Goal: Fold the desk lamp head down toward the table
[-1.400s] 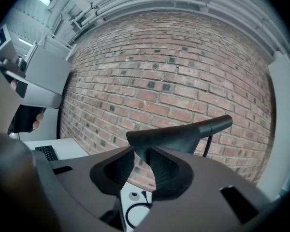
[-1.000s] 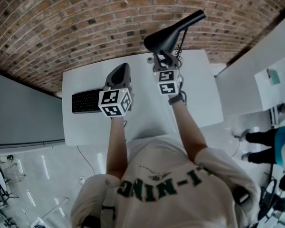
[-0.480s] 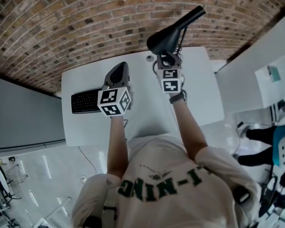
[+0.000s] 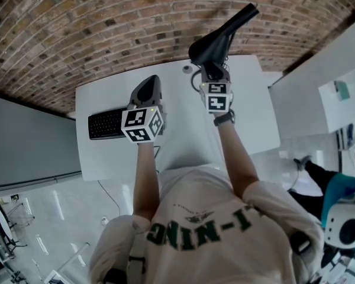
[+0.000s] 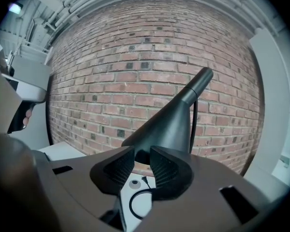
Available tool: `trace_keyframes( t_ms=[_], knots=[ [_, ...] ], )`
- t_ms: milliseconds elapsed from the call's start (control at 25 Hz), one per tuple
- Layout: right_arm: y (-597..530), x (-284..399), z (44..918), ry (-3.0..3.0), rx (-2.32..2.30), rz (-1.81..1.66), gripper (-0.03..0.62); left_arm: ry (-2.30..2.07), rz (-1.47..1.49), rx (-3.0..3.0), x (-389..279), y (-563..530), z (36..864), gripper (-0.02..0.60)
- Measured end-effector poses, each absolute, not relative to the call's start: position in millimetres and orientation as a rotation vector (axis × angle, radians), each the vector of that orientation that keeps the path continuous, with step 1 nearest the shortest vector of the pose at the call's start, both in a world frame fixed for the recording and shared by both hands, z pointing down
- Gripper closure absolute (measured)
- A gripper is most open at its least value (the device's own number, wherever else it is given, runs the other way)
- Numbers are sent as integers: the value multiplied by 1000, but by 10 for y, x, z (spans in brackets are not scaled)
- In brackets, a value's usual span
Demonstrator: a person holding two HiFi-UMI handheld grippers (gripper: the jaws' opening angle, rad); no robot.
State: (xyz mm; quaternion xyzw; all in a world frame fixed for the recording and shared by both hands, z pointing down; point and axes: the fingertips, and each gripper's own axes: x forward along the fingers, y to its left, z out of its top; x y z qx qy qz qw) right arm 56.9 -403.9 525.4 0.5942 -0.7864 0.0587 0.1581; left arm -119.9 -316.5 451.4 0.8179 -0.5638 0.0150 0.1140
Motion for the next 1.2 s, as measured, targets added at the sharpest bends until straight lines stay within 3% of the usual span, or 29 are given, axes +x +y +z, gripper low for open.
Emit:
trace_keyframes(
  t_ms=[1200],
  knots=[
    [-3752,647,5152,-2328,1713,264,519,-1609,83,2443,-1127,-3013,4505,581]
  ],
)
